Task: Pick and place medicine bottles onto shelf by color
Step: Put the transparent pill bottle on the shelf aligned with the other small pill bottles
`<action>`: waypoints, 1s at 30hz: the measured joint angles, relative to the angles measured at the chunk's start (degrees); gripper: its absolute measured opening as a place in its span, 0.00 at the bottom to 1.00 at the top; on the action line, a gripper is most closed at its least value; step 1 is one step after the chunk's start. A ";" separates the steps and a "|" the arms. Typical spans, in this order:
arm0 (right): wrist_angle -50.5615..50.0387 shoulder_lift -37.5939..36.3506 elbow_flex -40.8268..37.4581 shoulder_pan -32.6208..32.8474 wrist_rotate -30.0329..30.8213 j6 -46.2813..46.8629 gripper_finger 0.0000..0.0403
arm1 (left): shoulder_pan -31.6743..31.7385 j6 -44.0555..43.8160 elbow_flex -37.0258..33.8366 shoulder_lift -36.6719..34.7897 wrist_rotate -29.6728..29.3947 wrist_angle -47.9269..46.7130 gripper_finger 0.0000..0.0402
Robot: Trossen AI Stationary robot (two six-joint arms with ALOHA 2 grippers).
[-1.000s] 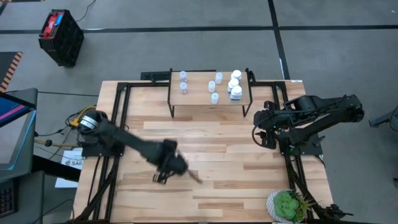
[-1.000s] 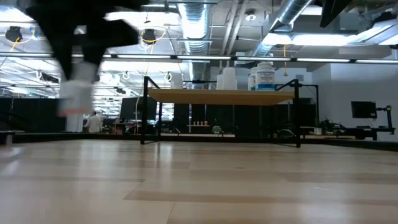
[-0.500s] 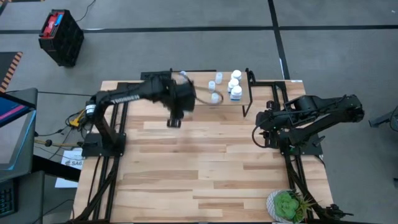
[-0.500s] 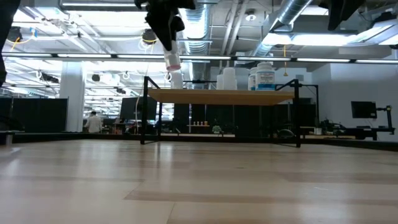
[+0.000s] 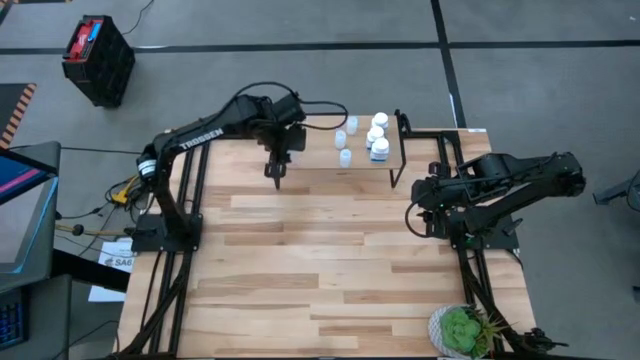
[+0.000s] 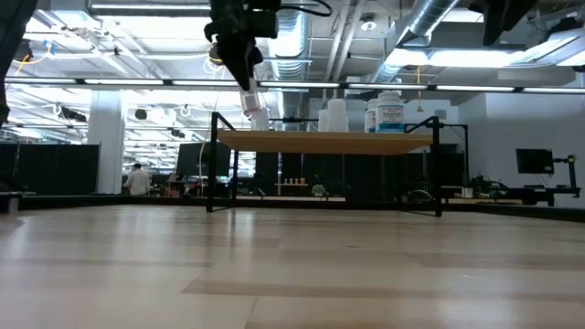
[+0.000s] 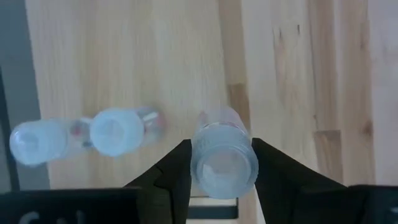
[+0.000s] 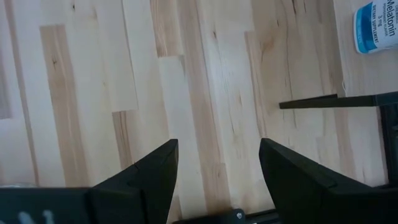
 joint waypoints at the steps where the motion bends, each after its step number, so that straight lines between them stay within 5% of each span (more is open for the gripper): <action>1: 0.19 0.00 -0.02 -0.01 0.00 0.07 0.62 | 0.00 0.69 0.06 0.42 -0.10 0.21 0.30; 21: 0.86 0.00 0.00 -0.02 0.00 0.51 0.62 | 0.07 2.12 -0.02 4.33 -5.21 2.45 0.31; 30: 0.76 0.02 -0.01 -0.02 0.00 0.57 0.62 | -0.13 2.04 -0.02 4.33 -8.95 4.98 0.41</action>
